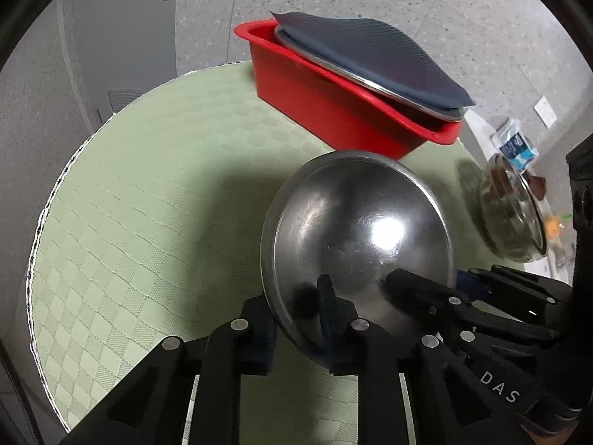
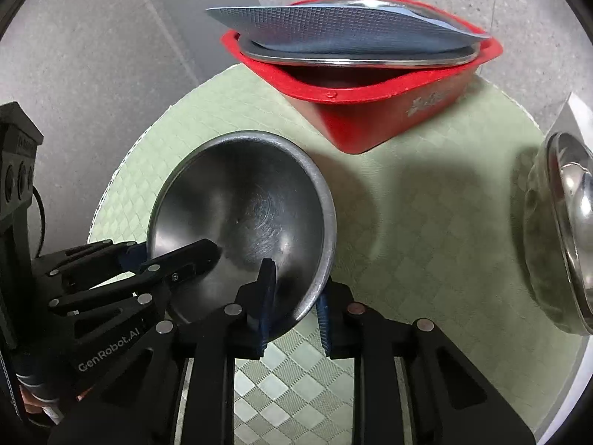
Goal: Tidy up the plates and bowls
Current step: 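Carry the steel bowl with both grippers and lower it onto the bowl stack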
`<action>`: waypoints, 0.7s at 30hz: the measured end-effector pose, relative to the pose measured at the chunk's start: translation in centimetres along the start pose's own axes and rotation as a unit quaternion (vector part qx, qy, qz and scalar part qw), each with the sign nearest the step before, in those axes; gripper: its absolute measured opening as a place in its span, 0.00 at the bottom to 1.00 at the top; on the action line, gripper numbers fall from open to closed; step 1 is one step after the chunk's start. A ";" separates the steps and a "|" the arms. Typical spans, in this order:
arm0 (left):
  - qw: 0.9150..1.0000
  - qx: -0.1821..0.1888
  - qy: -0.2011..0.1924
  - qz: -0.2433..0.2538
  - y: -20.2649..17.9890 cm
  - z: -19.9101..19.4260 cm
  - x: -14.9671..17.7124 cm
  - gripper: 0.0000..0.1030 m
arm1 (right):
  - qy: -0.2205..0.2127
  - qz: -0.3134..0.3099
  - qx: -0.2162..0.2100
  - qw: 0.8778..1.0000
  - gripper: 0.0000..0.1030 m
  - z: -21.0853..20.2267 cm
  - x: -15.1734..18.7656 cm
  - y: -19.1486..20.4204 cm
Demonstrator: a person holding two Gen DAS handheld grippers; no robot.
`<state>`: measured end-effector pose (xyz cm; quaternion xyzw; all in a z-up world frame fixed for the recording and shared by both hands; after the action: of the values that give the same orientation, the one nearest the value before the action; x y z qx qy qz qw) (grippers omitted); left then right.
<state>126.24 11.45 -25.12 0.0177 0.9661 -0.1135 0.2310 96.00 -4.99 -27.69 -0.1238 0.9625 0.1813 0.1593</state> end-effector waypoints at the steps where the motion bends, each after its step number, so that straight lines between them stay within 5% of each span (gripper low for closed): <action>1: 1.000 0.002 -0.001 0.000 -0.3 0.0 0.0 0.15 | -0.001 0.001 -0.003 1.000 0.20 -0.2 0.0 -0.1; 12: 0.997 -0.005 -0.065 0.030 -6.2 -5.0 -0.5 0.15 | -0.053 -0.006 -0.017 0.998 0.20 -6.1 -0.1 -2.6; 21: 0.994 0.008 -0.098 0.051 -14.5 -6.0 -1.5 0.17 | -0.100 -0.012 -0.017 0.995 0.20 -12.4 -2.0 -8.1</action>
<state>123.64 -1.31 -16.19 0.0575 0.9356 -0.1107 0.3303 96.99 -16.73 -18.55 -0.1195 0.9369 0.2072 0.2550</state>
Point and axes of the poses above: each gripper's, at about its wrist camera, not at the fingertips, and z roughly the way its jaws point, y to its left, x to its underside, the point moved 4 cm from there along z, roughly the way its jaws point, and after that the axes turned 4 degrees about z, right-handed, at the moved point
